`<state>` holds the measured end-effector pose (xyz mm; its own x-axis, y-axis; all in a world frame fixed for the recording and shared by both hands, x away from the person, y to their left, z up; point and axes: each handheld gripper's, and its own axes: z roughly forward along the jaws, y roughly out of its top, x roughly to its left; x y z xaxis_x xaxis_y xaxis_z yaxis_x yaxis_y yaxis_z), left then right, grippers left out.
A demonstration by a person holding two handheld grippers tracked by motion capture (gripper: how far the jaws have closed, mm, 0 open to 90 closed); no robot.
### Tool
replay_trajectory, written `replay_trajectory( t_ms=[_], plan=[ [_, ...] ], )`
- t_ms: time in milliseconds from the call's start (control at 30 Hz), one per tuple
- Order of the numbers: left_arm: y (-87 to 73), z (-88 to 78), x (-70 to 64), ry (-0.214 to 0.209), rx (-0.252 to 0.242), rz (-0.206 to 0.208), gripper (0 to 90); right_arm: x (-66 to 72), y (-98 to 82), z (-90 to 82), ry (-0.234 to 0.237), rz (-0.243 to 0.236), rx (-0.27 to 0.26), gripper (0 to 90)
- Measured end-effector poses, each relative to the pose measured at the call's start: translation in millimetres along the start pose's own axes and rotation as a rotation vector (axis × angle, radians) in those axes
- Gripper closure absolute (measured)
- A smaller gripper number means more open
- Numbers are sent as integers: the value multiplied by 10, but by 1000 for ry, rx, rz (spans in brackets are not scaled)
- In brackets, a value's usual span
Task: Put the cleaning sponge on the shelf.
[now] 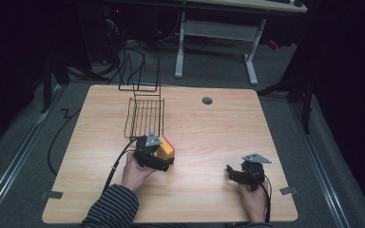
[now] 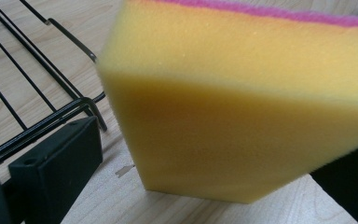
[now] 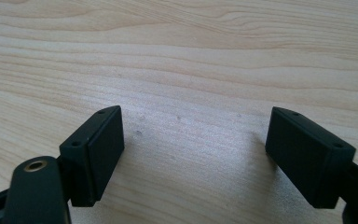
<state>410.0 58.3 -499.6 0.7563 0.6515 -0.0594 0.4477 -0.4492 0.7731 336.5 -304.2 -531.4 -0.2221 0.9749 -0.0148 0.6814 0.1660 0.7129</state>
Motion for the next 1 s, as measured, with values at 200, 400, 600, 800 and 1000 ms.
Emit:
replay_trajectory(
  t_ms=[200,400,600,800,1000],
  plan=[
    [-14,46,-15,-4,12,8,63,0,0,0,0,0,0,195],
    [-21,72,-23,-10,9,7,140,0,0,0,0,0,0,195],
    [-30,91,-29,-17,13,8,186,0,0,0,0,0,0,195],
    [-27,83,-55,-17,7,30,224,1,0,0,0,0,0,195],
    [-14,39,-55,-19,-1,32,230,-2,0,0,0,-4,-2,195]
  ],
)
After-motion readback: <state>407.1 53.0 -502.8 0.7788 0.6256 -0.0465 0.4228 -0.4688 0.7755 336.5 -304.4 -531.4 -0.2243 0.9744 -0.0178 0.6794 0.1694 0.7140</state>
